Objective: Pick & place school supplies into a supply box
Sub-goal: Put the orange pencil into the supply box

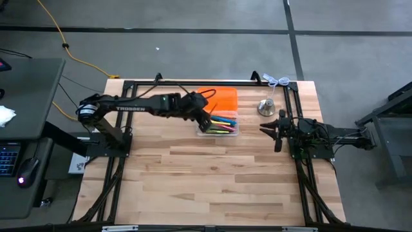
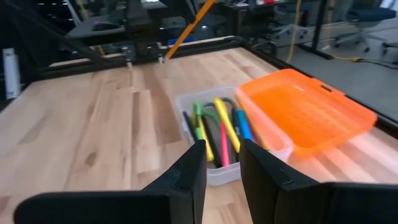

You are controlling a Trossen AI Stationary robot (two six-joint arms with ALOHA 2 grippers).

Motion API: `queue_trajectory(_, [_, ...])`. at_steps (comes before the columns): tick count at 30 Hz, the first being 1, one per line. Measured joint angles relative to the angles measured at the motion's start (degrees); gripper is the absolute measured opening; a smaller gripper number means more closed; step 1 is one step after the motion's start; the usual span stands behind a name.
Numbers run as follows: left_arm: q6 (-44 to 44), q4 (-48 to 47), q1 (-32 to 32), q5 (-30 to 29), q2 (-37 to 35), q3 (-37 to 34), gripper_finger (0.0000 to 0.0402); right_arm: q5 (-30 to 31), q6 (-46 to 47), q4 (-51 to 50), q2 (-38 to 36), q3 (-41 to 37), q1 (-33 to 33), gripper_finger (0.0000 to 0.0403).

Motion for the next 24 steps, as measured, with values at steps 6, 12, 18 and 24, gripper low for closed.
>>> queue_trajectory(6, [9.73,-5.69,4.2,1.37,0.0,3.46,0.0037,2.89,0.0,0.0,0.0,0.0,0.0,0.0074])
queue_trajectory(12, [18.23,-9.74,6.83,1.44,0.0,7.37,0.0037,4.81,0.0,-0.03,0.0,0.0,0.0,0.0074])
queue_trajectory(18, [25.23,-11.86,7.03,0.14,0.0,10.78,0.0037,7.01,0.0,-0.17,0.0,0.0,0.0,0.0074])
queue_trajectory(24, [29.64,-13.62,6.93,0.26,2.03,14.34,0.0037,7.89,0.04,-0.2,0.0,0.0,0.0,0.0074])
